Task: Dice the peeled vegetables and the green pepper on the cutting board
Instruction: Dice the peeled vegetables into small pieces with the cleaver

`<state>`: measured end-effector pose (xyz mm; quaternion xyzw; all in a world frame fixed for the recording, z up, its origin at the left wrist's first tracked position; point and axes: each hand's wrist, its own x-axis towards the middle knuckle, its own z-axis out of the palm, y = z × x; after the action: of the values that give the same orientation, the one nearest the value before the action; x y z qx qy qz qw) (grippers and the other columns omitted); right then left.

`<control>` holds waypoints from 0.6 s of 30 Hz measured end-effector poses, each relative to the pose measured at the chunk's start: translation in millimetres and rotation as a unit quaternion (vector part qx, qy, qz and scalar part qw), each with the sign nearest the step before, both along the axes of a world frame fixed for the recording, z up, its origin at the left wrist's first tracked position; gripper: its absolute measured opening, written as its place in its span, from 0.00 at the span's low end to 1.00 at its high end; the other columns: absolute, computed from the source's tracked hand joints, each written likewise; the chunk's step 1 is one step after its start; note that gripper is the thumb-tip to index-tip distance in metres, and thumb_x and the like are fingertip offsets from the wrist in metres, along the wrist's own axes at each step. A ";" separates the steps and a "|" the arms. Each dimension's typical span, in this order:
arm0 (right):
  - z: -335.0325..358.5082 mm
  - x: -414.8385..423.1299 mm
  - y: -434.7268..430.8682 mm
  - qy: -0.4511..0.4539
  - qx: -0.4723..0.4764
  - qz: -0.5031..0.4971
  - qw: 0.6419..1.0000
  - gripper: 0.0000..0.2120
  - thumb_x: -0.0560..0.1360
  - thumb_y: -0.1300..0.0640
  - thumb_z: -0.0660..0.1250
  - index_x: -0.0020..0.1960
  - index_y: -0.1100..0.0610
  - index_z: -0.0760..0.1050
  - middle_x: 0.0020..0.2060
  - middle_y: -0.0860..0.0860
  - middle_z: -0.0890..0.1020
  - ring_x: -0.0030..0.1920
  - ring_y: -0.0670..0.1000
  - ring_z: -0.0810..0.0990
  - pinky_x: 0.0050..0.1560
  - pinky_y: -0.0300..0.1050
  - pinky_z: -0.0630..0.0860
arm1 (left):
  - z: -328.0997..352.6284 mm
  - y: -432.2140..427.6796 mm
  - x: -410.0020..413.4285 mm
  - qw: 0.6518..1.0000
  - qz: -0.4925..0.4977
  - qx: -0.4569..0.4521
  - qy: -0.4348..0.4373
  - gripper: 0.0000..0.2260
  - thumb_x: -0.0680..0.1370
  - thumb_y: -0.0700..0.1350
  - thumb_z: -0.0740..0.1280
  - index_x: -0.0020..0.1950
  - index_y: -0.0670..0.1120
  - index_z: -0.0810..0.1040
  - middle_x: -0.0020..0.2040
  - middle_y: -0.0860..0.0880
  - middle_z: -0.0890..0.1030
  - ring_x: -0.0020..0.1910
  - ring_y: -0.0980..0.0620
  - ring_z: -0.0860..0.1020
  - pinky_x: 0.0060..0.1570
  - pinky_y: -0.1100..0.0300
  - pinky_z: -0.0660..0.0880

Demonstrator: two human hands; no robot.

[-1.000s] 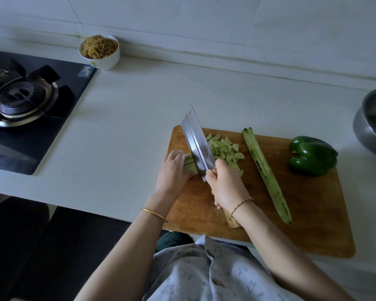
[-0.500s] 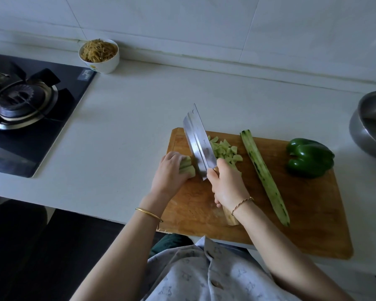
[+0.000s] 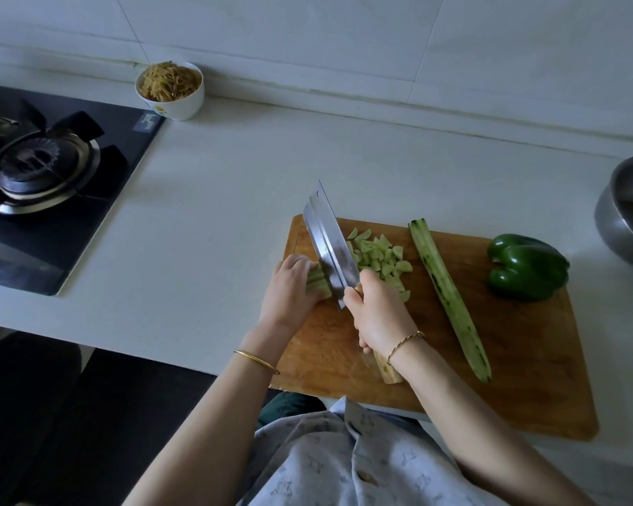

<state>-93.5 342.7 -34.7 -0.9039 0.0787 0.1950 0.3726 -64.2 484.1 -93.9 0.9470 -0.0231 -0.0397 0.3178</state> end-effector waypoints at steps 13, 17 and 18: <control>-9.7 -2.2 -6.3 -0.003 0.050 -0.057 0.997 0.10 0.82 0.55 0.56 0.44 0.60 0.64 0.32 0.55 0.74 0.23 0.53 0.72 0.25 0.48 0.76 | 0.7 8.3 1.3 1.000 -0.012 -0.005 0.018 0.20 0.73 0.45 0.72 0.64 0.46 0.76 0.63 0.49 0.72 0.62 0.49 0.66 0.55 0.65 0.61; -5.0 -3.6 -9.5 -0.015 0.051 -0.045 0.998 0.10 0.82 0.55 0.57 0.45 0.60 0.64 0.32 0.53 0.73 0.22 0.51 0.71 0.21 0.42 0.72 | -0.4 4.0 0.5 1.000 0.002 -0.004 0.010 0.20 0.73 0.45 0.72 0.64 0.45 0.75 0.63 0.48 0.72 0.63 0.48 0.66 0.57 0.63 0.63; -4.4 -3.5 -9.2 -0.018 0.053 -0.043 0.998 0.10 0.82 0.55 0.57 0.44 0.60 0.64 0.32 0.54 0.73 0.22 0.51 0.71 0.20 0.41 0.72 | -0.3 2.8 0.5 1.000 0.003 -0.003 0.008 0.20 0.73 0.45 0.72 0.64 0.45 0.75 0.63 0.48 0.72 0.63 0.48 0.67 0.59 0.61 0.64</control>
<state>-96.9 333.5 -39.1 -0.8822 0.1004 0.1666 0.4289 -63.7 486.8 -94.2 0.9457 -0.0175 -0.0466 0.3213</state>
